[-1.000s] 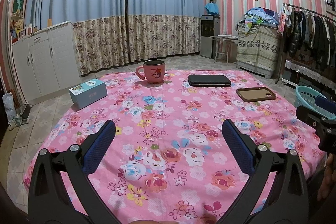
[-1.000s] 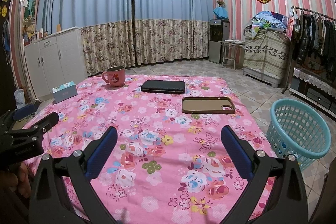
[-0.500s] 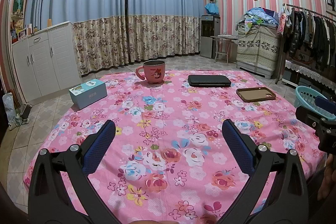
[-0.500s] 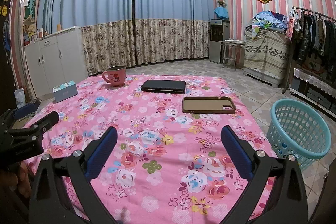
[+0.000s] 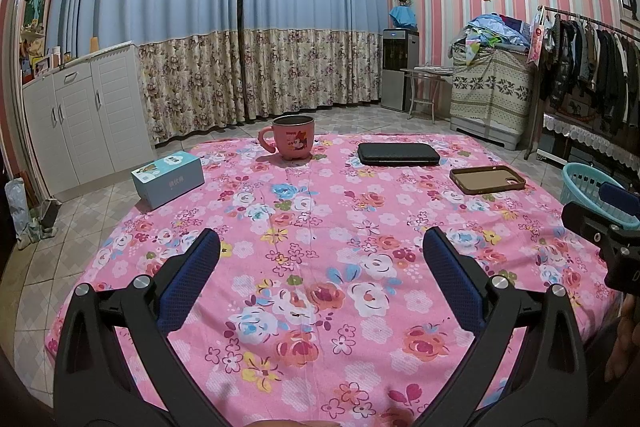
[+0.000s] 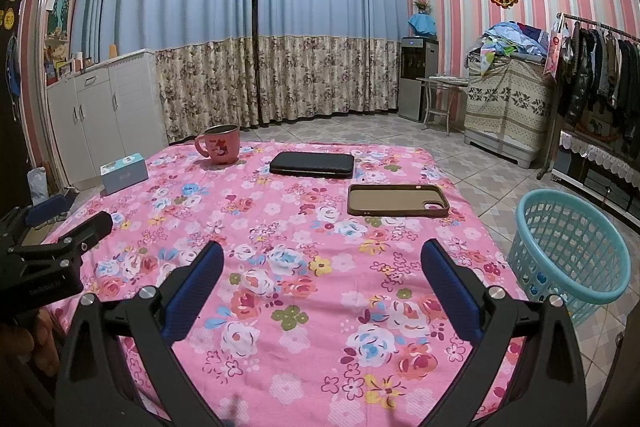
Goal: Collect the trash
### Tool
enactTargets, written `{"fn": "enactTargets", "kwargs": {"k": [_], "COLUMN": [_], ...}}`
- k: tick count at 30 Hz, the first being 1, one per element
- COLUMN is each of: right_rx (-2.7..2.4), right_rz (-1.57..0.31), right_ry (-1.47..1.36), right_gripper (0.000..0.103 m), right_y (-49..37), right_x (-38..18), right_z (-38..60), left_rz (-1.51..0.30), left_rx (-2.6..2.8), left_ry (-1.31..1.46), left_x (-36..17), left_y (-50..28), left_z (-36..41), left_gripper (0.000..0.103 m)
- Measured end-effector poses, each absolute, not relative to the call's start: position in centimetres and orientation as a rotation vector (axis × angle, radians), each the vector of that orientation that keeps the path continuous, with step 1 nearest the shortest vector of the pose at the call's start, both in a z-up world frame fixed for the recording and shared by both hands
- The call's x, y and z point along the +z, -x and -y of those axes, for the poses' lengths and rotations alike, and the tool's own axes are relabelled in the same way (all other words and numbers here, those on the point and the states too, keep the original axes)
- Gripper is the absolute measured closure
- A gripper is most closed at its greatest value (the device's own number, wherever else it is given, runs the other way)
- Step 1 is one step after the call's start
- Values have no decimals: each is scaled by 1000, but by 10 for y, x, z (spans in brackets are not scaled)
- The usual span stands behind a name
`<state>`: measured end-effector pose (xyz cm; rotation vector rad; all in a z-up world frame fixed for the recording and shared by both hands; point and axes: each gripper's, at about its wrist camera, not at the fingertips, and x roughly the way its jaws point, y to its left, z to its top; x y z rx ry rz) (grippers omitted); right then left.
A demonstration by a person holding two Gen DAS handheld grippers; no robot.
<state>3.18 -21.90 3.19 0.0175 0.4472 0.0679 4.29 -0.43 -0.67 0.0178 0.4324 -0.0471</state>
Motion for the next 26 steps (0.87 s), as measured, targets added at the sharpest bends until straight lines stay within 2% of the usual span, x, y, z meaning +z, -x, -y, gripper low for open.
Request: {"fn": "enactTargets", "kwargs": {"k": [26], "right_rx": [68], "right_rz": [-448], "right_ry": [-20], "right_gripper": [6], "right_y": [-32], "right_x": [32], "right_z": [219], "left_rz": [-435], "left_rx": [-52], "left_ry": [-16], "left_x": [-7], "left_y": [-45], "left_z": [0], "left_gripper": [5]}}
